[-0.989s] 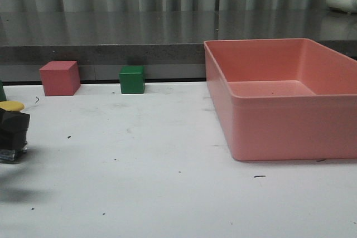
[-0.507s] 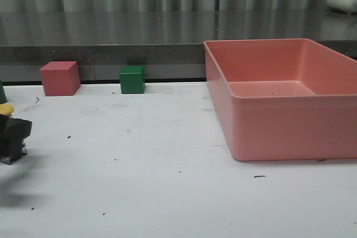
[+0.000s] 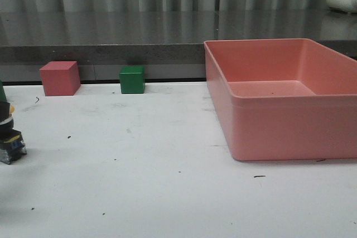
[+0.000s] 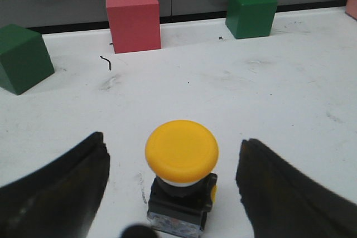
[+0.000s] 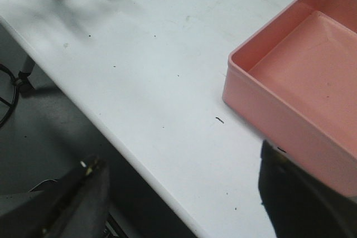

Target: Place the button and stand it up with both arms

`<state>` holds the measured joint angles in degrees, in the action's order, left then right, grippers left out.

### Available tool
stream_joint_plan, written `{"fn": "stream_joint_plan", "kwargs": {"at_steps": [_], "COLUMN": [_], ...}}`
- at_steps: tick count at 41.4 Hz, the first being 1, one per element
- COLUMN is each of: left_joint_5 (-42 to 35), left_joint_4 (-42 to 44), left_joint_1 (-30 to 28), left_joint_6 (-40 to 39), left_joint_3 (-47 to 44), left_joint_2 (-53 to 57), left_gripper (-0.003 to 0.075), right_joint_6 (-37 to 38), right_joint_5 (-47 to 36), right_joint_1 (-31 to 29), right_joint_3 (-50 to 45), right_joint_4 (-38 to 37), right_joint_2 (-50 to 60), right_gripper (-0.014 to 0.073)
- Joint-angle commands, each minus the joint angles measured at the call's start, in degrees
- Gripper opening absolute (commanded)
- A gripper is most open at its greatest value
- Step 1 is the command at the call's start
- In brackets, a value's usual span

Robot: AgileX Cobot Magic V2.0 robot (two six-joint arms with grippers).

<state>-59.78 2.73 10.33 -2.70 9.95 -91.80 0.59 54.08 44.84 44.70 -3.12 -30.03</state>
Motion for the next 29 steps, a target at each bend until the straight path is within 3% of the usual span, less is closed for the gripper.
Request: {"fn": "stream_joint_plan", "kwargs": {"at_steps": [1,10,19,29], "left_joint_5": [4.5,28.5,67.0,93.6], "left_joint_4": [-0.6,0.0,-0.1,-0.1], "left_joint_1": [0.9,4.9,7.9,8.0], "left_joint_6": [-1.9,-4.2,-4.9,-4.9], "left_joint_3": [0.2,2.7,16.2,31.2], "left_joint_2": [7.9,24.9,39.0,47.8], "left_gripper": [0.0481,0.0481,0.0481,0.0481], "right_joint_6": [-0.6,-0.6,-0.6,-0.6], "right_joint_5": [-3.8,-3.8,-3.8,-3.8], "right_joint_1": [0.0,0.0,0.0,0.0], "right_joint_3": [1.3,1.3,1.3,1.3], "right_joint_4": [-0.5,-0.5,-0.5,-0.5], "right_joint_2": [-0.2,-0.2,-0.2,-0.2], "right_gripper": [0.0570,0.0570,0.0570,0.0570]}}
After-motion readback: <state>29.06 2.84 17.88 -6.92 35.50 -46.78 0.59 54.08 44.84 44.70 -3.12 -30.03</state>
